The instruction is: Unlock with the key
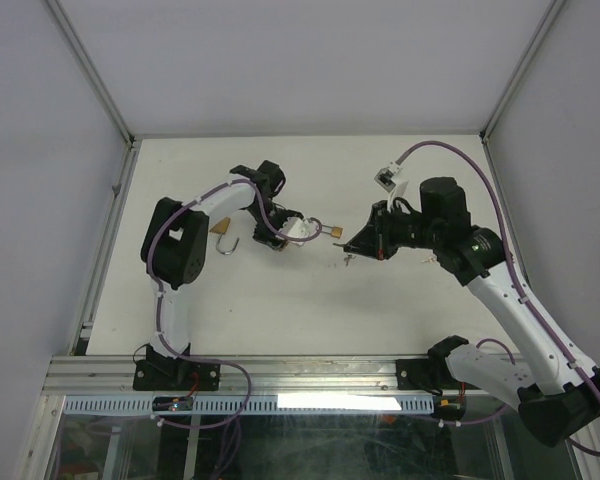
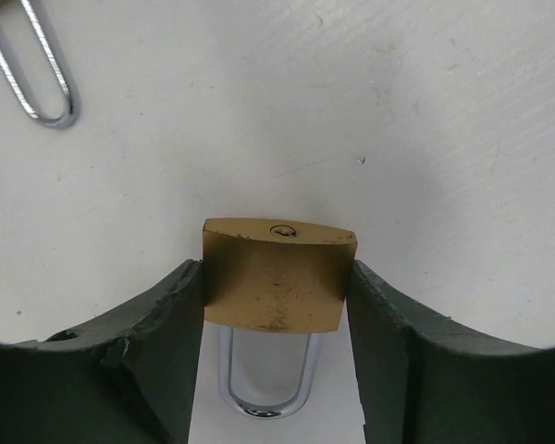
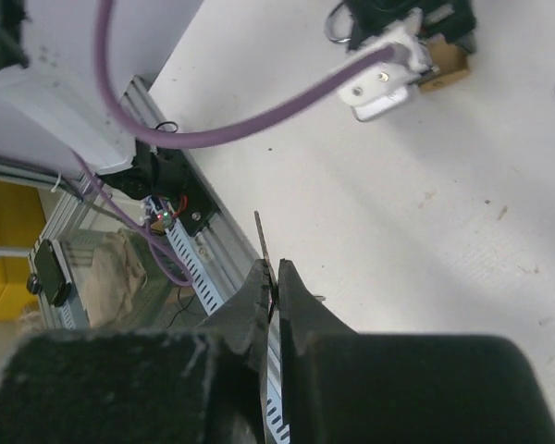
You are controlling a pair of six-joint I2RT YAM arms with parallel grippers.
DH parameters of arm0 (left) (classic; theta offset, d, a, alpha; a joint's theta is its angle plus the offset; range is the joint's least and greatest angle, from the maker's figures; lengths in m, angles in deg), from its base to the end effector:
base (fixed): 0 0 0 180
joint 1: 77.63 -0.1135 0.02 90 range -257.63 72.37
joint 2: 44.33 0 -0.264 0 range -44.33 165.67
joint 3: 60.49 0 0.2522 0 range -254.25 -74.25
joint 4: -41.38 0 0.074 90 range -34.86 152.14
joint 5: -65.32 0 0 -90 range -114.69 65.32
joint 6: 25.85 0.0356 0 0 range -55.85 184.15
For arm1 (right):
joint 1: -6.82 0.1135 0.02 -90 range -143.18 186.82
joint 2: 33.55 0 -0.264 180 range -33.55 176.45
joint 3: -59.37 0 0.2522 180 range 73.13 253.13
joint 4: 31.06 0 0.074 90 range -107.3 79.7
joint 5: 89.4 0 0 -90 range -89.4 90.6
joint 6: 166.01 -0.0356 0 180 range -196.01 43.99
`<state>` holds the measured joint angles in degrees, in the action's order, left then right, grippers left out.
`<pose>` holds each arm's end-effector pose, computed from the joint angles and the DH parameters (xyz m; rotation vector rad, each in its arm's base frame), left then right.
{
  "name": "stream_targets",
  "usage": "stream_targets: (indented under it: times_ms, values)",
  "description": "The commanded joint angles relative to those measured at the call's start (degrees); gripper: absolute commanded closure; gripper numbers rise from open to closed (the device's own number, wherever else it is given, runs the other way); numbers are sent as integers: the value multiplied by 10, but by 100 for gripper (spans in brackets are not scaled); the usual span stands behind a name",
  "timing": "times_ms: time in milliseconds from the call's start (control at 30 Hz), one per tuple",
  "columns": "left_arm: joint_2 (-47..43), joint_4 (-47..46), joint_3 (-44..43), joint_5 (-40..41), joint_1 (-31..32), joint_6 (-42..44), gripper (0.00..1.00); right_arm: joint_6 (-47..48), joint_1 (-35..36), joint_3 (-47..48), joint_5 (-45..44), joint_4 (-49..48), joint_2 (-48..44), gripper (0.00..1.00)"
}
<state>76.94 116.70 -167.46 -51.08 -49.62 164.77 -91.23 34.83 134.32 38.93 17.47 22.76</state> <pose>0.3476 -0.2028 0.1710 2.5389 1.2187 -0.5268 0.1670 0.1138 0.3630 -0.6639 2.0720 1.1439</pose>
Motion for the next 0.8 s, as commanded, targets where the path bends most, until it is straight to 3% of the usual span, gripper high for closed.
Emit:
stream_targets:
  times_ms: [0, 133, 200, 333, 467, 600, 767]
  values:
    - [-150, -116, 32, -83, -3, -128, 100, -18, -9, 52, -76, 26, 2, 100]
    - [-279, -242, 99, -89, 9, -296, 100, -31, -9, 96, -113, 50, 28, 100]
    - [-341, -312, 143, -59, 25, -380, 100, -42, -9, 115, -131, 53, 34, 100]
    - [-488, -465, 255, 45, 89, -466, 100, -84, -4, 158, -134, 49, 56, 100]
    - [-579, -547, 311, 119, 142, -482, 100, -90, 54, 218, -185, 68, 88, 100]
    - [-630, -586, 345, 144, 165, -460, 100, -70, 128, 239, -223, 47, 90, 100]
    - [-643, -605, 364, 184, 186, -426, 100, -60, 146, 236, -241, 31, 86, 100]
